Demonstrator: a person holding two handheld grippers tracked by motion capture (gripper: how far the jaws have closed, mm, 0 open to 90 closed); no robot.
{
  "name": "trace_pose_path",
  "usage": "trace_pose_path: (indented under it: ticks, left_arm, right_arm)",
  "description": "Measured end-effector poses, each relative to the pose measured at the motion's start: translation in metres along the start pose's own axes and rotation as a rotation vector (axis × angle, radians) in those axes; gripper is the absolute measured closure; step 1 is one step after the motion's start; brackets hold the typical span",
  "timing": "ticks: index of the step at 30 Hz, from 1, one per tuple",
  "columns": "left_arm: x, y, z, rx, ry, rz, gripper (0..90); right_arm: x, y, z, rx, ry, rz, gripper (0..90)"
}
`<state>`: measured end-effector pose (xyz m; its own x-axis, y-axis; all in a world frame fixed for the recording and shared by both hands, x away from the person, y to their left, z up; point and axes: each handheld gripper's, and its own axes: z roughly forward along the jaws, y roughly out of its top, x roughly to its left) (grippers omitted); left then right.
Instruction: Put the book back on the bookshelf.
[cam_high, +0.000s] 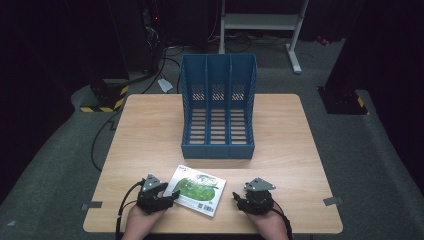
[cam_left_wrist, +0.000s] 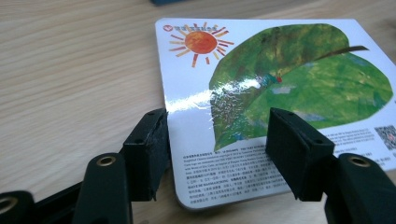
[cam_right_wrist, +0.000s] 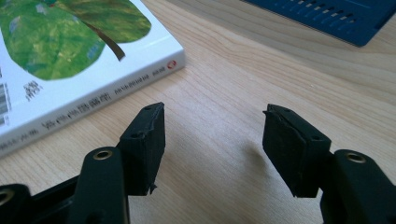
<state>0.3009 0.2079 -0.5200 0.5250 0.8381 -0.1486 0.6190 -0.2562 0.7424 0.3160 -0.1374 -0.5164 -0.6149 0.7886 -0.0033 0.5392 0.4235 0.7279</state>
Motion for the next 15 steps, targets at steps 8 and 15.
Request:
trace_pose_path:
  ticks: [8, 15]
  left_arm:
    - [-0.018, 0.003, 0.007, 0.004, -0.038, 0.033, 40.0]
    - [-0.023, 0.003, 0.011, -0.007, -0.052, 0.019, 40.5]
  right_arm:
    - [0.002, -0.006, -0.003, 0.029, -0.011, -0.018, 42.1]
    - [0.004, -0.005, -0.001, 0.036, -0.019, -0.015, 45.3]
